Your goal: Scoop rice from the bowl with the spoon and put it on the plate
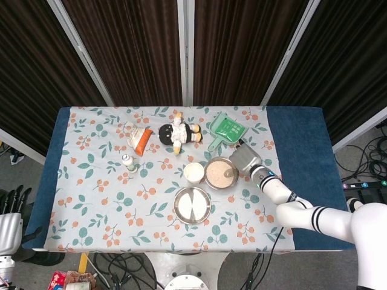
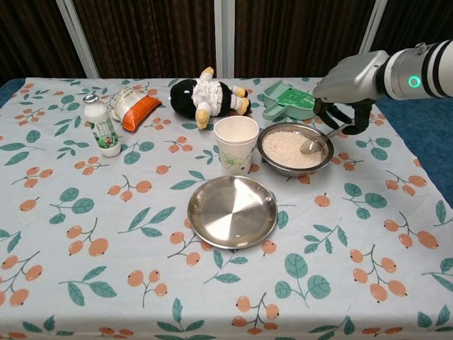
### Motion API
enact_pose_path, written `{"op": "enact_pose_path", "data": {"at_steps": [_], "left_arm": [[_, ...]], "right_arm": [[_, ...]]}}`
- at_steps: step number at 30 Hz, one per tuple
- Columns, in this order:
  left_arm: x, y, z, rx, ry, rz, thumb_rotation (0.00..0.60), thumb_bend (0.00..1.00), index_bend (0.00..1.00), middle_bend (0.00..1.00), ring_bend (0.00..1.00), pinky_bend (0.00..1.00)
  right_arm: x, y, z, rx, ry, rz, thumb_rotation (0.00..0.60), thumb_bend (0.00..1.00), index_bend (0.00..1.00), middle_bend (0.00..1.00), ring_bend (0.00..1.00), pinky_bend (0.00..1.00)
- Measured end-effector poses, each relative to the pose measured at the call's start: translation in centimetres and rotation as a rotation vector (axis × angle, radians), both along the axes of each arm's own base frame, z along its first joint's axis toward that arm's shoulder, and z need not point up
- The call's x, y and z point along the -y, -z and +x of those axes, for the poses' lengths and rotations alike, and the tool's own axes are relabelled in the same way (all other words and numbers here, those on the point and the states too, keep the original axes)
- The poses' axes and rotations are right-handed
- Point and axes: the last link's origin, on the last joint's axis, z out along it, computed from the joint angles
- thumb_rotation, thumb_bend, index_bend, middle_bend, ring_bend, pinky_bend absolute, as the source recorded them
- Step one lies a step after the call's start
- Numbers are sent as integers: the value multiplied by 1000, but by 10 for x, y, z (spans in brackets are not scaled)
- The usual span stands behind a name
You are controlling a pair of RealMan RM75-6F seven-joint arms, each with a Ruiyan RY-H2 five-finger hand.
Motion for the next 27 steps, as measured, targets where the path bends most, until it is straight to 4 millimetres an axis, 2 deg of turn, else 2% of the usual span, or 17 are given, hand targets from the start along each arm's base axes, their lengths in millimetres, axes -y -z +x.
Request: {"op": "enact_pose_path", "data": {"at_steps": [7, 13, 18, 27], "left_arm": [[2, 1, -1, 5, -3, -1, 600, 160, 132, 126, 60, 69], [1, 2, -2, 9, -3, -1, 600, 161, 132, 126, 60, 69], [2, 2, -2, 10, -3, -2, 600, 161, 132, 126, 60, 69], [2, 2, 1, 5, 2, 2, 600, 161, 132, 126, 60, 69]], "right_arm": [[-1, 20, 19, -105, -56, -13, 600, 416, 667, 628, 244, 102], [-5, 31, 31, -86, -58, -11, 600, 416, 668, 629, 244, 101], [-6, 29, 27, -22, -20, -18, 600, 416, 671, 629, 244, 89], [-12, 22, 1, 193, 92, -44, 600, 416, 674, 629, 245, 77]]}}
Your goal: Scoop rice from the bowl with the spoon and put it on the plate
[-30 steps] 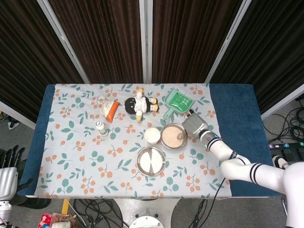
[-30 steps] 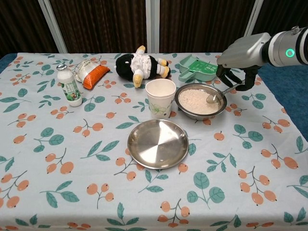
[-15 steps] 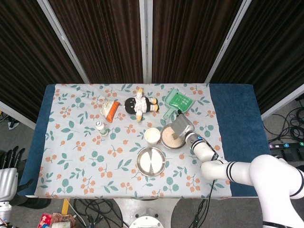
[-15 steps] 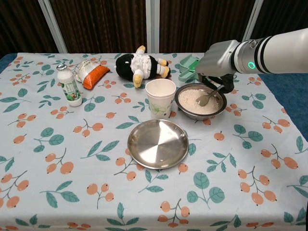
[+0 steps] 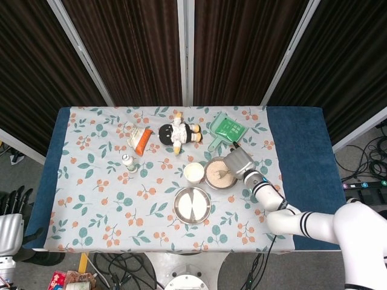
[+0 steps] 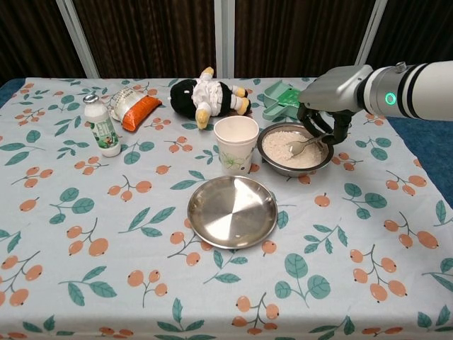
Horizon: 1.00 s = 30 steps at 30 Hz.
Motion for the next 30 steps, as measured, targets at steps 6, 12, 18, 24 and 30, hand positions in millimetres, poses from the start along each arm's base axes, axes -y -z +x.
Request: {"op": "enact_pose_path", "data": {"at_steps": [6, 12, 18, 24, 30], "left_arm": [[2, -2, 3, -6, 4, 3, 600, 160, 132, 126, 60, 69], [-1, -6, 6, -13, 17, 8, 600, 160, 132, 126, 60, 69], [-4, -7, 9, -19, 30, 6, 600, 160, 132, 126, 60, 69], [-6, -7, 10, -21, 37, 7, 600, 160, 132, 126, 60, 69], [-5, -7, 9, -17, 30, 8, 600, 160, 132, 126, 60, 69]], "right_arm": [[-2, -4, -21, 148, 64, -32, 600, 416, 677, 629, 252, 60], [-4, -15, -45, 248, 97, -73, 600, 416, 677, 630, 252, 58], [-3, -41, -55, 305, 85, -127, 600, 416, 678, 629, 252, 57], [-4, -55, -40, 341, 49, -121, 600, 416, 678, 629, 252, 58], [-5, -51, -6, 338, -16, -64, 600, 416, 679, 629, 256, 57]]}}
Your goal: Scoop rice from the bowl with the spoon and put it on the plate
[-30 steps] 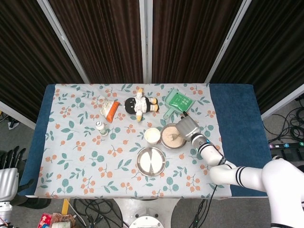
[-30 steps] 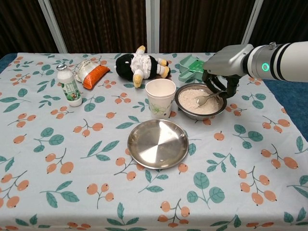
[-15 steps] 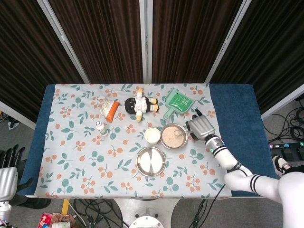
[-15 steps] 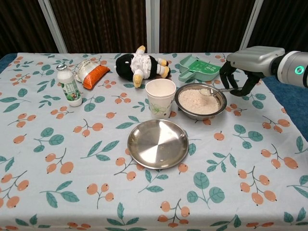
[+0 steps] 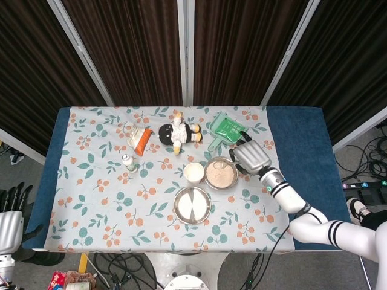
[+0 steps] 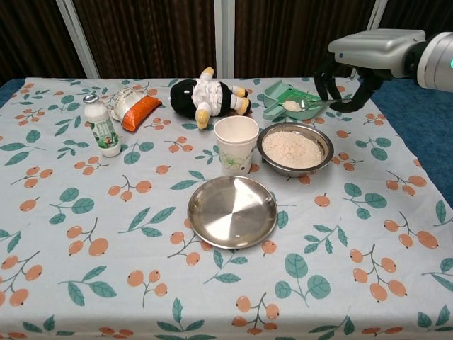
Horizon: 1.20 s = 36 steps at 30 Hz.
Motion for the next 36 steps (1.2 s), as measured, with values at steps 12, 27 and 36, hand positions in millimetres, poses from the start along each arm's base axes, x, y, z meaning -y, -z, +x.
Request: {"op": "enact_pose_path", "data": {"at_steps": [12, 27, 36], "left_arm": [[4, 2, -6, 16, -14, 7, 600, 160, 132, 126, 60, 69], [11, 4, -12, 30, -28, 17, 600, 161, 132, 126, 60, 69], [12, 5, -12, 35, -23, 18, 600, 160, 132, 126, 60, 69]], "right_arm": [[9, 20, 63, -168, -167, 33, 600, 416, 679, 629, 256, 44], [0, 53, 112, -587, -501, -81, 600, 416, 686, 629, 257, 18], [-14, 61, 123, -729, -749, -209, 600, 416, 691, 629, 271, 0]]}}
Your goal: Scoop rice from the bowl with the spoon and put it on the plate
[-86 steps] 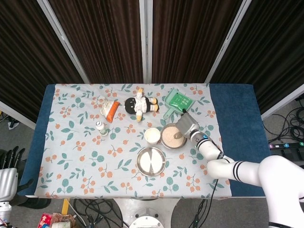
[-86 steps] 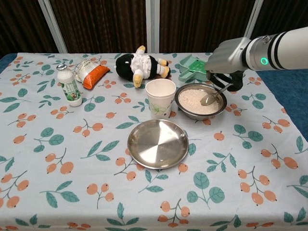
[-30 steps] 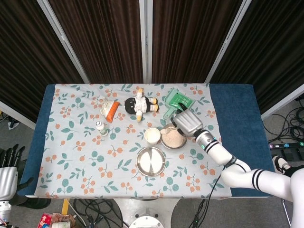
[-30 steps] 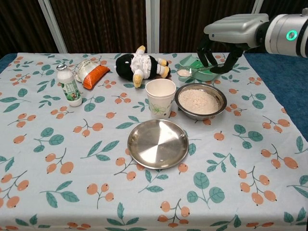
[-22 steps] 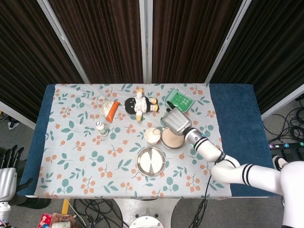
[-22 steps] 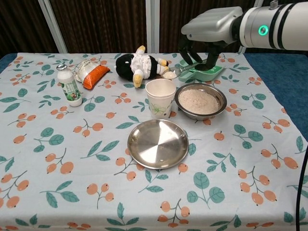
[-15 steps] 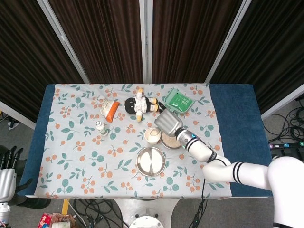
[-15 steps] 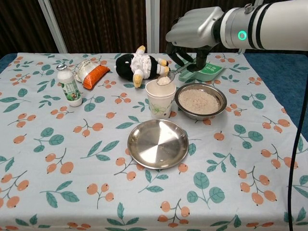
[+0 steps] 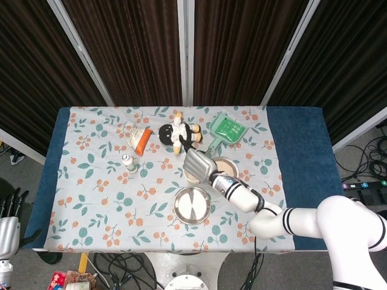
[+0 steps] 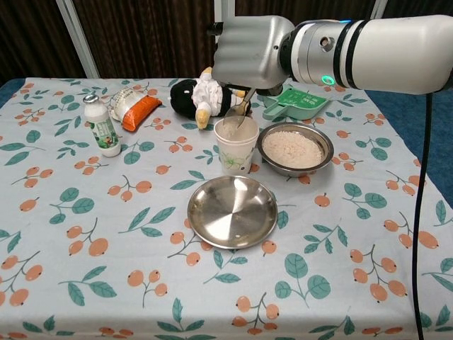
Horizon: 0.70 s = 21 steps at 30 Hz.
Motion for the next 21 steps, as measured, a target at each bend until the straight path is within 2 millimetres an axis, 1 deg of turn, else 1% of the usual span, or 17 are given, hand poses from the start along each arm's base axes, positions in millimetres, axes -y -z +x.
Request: {"op": "enact_pose_path", "data": {"at_steps": [4, 10, 15, 21], "left_arm": [[1, 0, 0, 0, -1, 4, 600, 160, 132, 126, 60, 69], [0, 0, 0, 3, 5, 4, 600, 161, 132, 126, 60, 69], [0, 0, 0, 3, 6, 6, 600, 161, 132, 126, 60, 69], [1, 1, 1, 8, 5, 7, 600, 161, 131, 126, 60, 69]], "right_arm": [[-4, 2, -2, -75, -110, -42, 600, 416, 693, 629, 271, 0], [-8, 3, -7, -139, -177, -101, 600, 416, 694, 630, 271, 0], [-11, 2, -9, -116, -164, -115, 600, 416, 694, 631, 271, 0], [-13, -3, -12, -10, -75, -97, 600, 415, 694, 630, 271, 0]]}}
